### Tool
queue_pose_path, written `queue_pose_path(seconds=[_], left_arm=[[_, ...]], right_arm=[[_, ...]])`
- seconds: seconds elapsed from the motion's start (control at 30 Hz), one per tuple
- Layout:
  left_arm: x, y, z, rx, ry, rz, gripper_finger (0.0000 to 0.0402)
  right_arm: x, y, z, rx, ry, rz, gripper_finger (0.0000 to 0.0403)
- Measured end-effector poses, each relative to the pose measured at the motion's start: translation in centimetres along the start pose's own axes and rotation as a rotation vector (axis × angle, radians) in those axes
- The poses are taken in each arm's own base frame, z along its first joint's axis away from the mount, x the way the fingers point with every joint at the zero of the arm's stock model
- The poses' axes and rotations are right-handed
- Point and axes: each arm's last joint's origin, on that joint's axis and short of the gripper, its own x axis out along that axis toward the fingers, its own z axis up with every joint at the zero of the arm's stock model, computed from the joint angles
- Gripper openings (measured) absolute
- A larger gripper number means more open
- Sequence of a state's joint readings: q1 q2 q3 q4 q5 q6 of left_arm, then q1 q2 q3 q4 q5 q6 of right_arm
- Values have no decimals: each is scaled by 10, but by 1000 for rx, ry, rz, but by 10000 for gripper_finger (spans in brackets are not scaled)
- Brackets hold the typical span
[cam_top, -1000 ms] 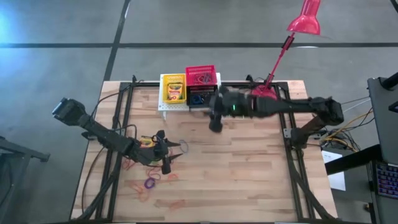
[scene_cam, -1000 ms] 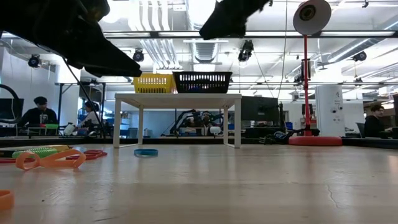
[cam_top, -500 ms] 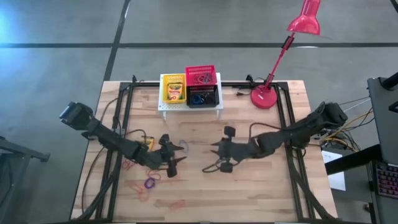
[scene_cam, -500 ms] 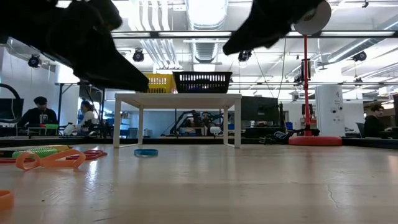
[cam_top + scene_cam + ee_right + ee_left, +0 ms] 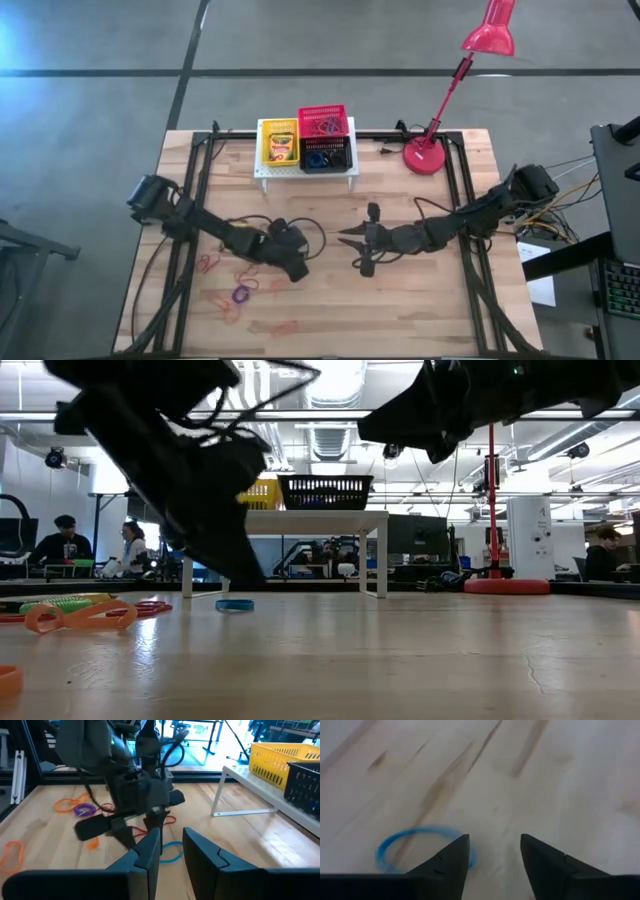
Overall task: Pick & Place Office Desk Supplies
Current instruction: Put the blue rubber band into the red bin
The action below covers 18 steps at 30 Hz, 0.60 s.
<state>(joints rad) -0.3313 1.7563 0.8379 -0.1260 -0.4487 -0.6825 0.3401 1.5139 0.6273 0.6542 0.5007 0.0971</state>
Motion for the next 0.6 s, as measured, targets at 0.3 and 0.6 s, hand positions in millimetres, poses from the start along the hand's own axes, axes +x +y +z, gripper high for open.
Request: queue_pose_path(seconds=[0.3,0.6], left_arm=[[2,5,-2,-27,84,39,123],[10,17,-12,-49,53,34,117]], right_arm=[[1,-2,2,-17,-16,-5,69],[1,-2,1,-45,-12,-5,73]])
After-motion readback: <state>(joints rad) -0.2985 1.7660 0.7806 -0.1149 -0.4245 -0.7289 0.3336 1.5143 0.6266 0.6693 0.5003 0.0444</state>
